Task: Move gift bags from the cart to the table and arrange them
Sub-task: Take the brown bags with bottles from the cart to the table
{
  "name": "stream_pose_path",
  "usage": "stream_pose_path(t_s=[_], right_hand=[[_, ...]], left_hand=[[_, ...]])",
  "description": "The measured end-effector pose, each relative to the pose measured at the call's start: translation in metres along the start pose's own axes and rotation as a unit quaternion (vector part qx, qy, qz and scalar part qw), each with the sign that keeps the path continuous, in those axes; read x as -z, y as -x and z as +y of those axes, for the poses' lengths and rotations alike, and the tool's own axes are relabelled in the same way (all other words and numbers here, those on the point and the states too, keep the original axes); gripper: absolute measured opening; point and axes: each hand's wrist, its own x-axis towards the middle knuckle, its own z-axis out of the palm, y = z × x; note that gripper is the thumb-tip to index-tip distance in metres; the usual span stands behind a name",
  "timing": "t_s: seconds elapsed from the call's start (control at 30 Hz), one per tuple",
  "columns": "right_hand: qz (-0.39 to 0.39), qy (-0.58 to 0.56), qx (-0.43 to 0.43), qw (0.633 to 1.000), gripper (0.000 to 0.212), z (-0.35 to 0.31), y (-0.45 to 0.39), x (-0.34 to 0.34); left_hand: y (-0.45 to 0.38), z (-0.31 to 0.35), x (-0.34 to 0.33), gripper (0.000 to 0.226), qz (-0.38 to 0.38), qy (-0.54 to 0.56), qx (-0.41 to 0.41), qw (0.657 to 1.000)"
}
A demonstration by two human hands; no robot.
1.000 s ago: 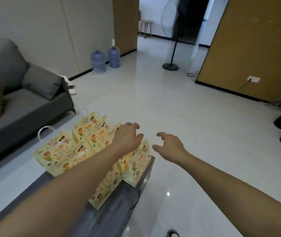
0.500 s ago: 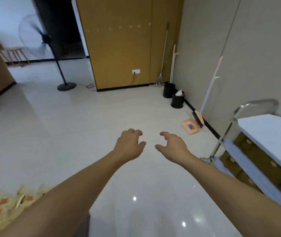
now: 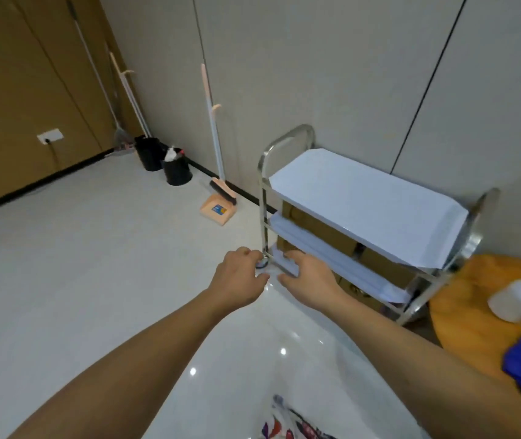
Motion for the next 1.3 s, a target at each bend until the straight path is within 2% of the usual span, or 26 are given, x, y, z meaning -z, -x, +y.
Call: stream_pose_path(t_s=[0.2,0.4,0.67,0.83,1.0,1.1,1.3], right_hand=[[0.052,-0.031,-0.120,0.991,0.065,0.055,-0.028,0.005],[0.098,-0.066,-0.241,0.963,0.059,0.085,-0.068,-0.002],[0.090,-0.043,-0.347,0.933,0.063,0.103,-0.118,-0.028],[0.089,-0.053,-0.384,0.918,0.062,0.163,-0.150,-0.051],[0.130,-0.053,-0.382,0.913,0.055,0.267,-0.190,-0.096],[0.170,-0.044,-0.377,0.910,0.058,0.322,-0.212,-0.120],[0.220,-0.015,-0.316,0.923,0.058,0.371,-0.277,-0.162]], left_hand=[[-0.081,0.024,-0.038,0.050,-0.072,-0.004,-0.112,0.991],[-0.167,0.018,-0.073,0.049,-0.145,0.007,-0.174,0.974],[-0.253,0.004,-0.112,0.045,-0.218,0.037,-0.189,0.957],[-0.297,0.002,-0.168,0.042,-0.214,0.085,-0.145,0.962],[-0.344,0.003,-0.271,0.041,-0.179,0.076,-0.191,0.962],[-0.370,0.011,-0.333,0.039,-0.152,0.077,-0.224,0.960],[-0.419,0.000,-0.414,0.038,-0.109,0.096,-0.240,0.960]])
